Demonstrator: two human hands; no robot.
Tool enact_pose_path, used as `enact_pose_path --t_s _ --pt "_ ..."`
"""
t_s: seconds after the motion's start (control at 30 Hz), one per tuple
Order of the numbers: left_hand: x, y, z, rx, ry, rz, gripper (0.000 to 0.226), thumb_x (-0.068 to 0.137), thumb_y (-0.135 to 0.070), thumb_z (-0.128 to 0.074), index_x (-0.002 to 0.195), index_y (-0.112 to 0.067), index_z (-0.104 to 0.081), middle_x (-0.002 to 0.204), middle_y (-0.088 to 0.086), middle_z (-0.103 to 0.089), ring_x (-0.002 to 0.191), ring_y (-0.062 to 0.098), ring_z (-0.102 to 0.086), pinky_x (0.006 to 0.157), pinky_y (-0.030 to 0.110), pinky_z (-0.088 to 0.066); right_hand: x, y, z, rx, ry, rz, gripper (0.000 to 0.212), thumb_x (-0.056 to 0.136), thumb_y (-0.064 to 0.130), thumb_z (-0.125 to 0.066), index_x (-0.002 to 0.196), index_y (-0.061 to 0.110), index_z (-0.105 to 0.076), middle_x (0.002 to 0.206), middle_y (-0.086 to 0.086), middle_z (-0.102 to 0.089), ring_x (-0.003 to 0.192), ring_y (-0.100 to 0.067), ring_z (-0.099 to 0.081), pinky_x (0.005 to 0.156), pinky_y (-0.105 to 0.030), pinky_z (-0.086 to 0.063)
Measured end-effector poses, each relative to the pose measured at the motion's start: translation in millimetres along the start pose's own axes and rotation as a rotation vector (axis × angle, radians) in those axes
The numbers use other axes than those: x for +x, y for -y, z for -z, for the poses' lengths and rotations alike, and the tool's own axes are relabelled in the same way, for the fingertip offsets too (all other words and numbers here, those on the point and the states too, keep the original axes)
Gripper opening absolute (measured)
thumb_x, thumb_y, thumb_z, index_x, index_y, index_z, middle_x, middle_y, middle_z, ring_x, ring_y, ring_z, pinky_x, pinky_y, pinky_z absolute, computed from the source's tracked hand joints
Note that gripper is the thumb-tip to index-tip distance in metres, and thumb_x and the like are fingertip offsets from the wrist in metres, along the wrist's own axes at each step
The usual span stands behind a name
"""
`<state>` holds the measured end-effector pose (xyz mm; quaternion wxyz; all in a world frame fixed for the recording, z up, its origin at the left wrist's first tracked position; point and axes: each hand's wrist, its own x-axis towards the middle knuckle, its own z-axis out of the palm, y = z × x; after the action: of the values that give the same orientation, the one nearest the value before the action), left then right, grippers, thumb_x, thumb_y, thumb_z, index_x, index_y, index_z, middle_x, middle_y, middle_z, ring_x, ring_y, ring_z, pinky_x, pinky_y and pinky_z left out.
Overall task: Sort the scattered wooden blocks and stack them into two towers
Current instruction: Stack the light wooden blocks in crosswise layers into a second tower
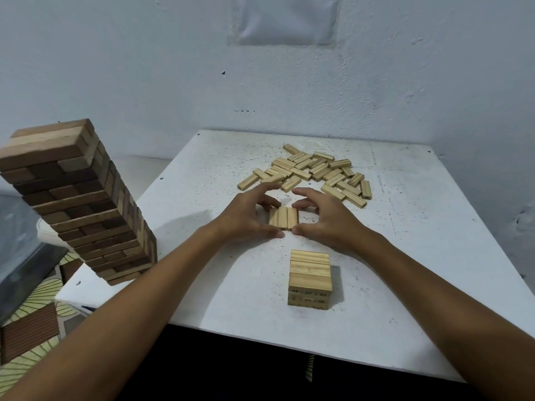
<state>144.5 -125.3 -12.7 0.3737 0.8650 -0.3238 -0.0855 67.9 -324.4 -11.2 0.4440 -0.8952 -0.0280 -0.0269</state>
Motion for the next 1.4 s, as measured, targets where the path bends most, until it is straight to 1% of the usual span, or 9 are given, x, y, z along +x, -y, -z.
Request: enact_pose_path --t_s 0.1,0.4,0.53,0.83,0.9,1.0,1.1,1.2,1.4 --pt "2 0 0 -0.007 0.0 0.005 0.095 0.059 -0.03 -0.092 0.14 -0.03 -0.041 0.114 -0.008 -0.066 0.109 0.004 -0.058 0.076 0.012 -0.04 0 0 1 0.016 0.001 -0.003 0.082 0.07 0.017 -0.083 0.141 0.03 -0.044 0.125 0.001 -0.063 0.123 -0.014 -0.055 0.103 -0.04 -0.047" --pt "2 0 0 -0.016 -0.014 0.014 0.091 0.06 -0.028 -0.092 0.138 -0.028 -0.045 0.11 -0.009 -0.068 0.107 0.002 -0.059 0.071 0.005 -0.039 1 -2 0 0.029 0.0 -0.009 0.084 0.067 0.017 -0.085 0.139 0.031 -0.045 0.121 0.003 -0.064 0.12 -0.012 -0.057 0.1 -0.033 -0.048" --pt "2 -2 -1 -0.016 -0.029 0.03 0.088 0.06 -0.027 -0.092 0.136 -0.026 -0.047 0.112 -0.006 -0.069 0.106 0.004 -0.059 0.071 0.007 -0.039 1 -2 1 0.023 0.004 -0.011 0.083 0.066 0.018 -0.086 0.138 0.033 -0.046 0.115 0.008 -0.064 0.117 -0.009 -0.057 0.097 -0.029 -0.046" --pt "0 -13 3 -0.037 -0.052 0.033 0.083 0.057 -0.019 -0.093 0.128 -0.021 -0.05 0.116 -0.007 -0.065 0.092 -0.022 -0.055 0.07 0.0 -0.037 -1 5 8 -0.035 -0.001 0.017 0.084 0.064 0.019 -0.086 0.137 0.031 -0.047 0.115 0.008 -0.066 0.116 -0.011 -0.057 0.091 -0.029 -0.048" --pt "0 -20 8 -0.041 -0.065 0.011 0.078 0.059 -0.018 -0.092 0.124 -0.023 -0.05 0.114 -0.007 -0.067 0.094 -0.018 -0.057 0.076 0.007 -0.04 -3 11 15 -0.062 -0.032 0.052 0.082 0.064 0.02 -0.086 0.137 0.029 -0.048 0.113 0.009 -0.068 0.115 -0.009 -0.057 0.093 -0.034 -0.049" --pt "-2 -32 16 -0.03 -0.08 -0.029 0.077 0.058 -0.023 -0.093 0.122 -0.023 -0.051 0.108 -0.006 -0.072 0.1 -0.004 -0.059 0.082 0.022 -0.042 -9 21 26 -0.051 -0.059 0.071 0.079 0.066 0.018 -0.086 0.136 0.028 -0.05 0.111 0.012 -0.068 0.112 -0.002 -0.057 0.09 -0.027 -0.047" --pt "-8 -46 21 -0.032 -0.091 -0.067 0.078 0.056 -0.025 -0.093 0.121 -0.025 -0.05 0.107 -0.005 -0.072 0.105 0.006 -0.059 0.078 0.016 -0.04 -17 32 34 -0.048 -0.059 0.089 0.08 0.066 0.02 -0.087 0.135 0.029 -0.049 0.11 0.013 -0.068 0.111 0.004 -0.055 0.086 -0.021 -0.045" --pt "-18 -59 25 -0.015 -0.089 -0.092 0.078 0.057 -0.027 -0.093 0.121 -0.027 -0.05 0.105 -0.009 -0.072 0.104 0.005 -0.059 0.077 0.011 -0.039 -30 41 40 -0.053 -0.072 0.106 0.08 0.065 0.02 -0.088 0.135 0.027 -0.05 0.11 0.011 -0.068 0.111 0.003 -0.056 0.085 -0.02 -0.046" --pt "-42 -77 25 -0.005 -0.079 -0.124 0.078 0.057 -0.029 -0.093 0.123 -0.026 -0.05 0.101 -0.014 -0.072 0.103 -0.005 -0.058 0.084 0.022 -0.044 -61 53 46 -0.053 -0.058 0.131 0.079 0.064 0.022 -0.089 0.134 0.027 -0.052 0.11 0.01 -0.069 0.111 -0.002 -0.059 0.088 -0.024 -0.048"
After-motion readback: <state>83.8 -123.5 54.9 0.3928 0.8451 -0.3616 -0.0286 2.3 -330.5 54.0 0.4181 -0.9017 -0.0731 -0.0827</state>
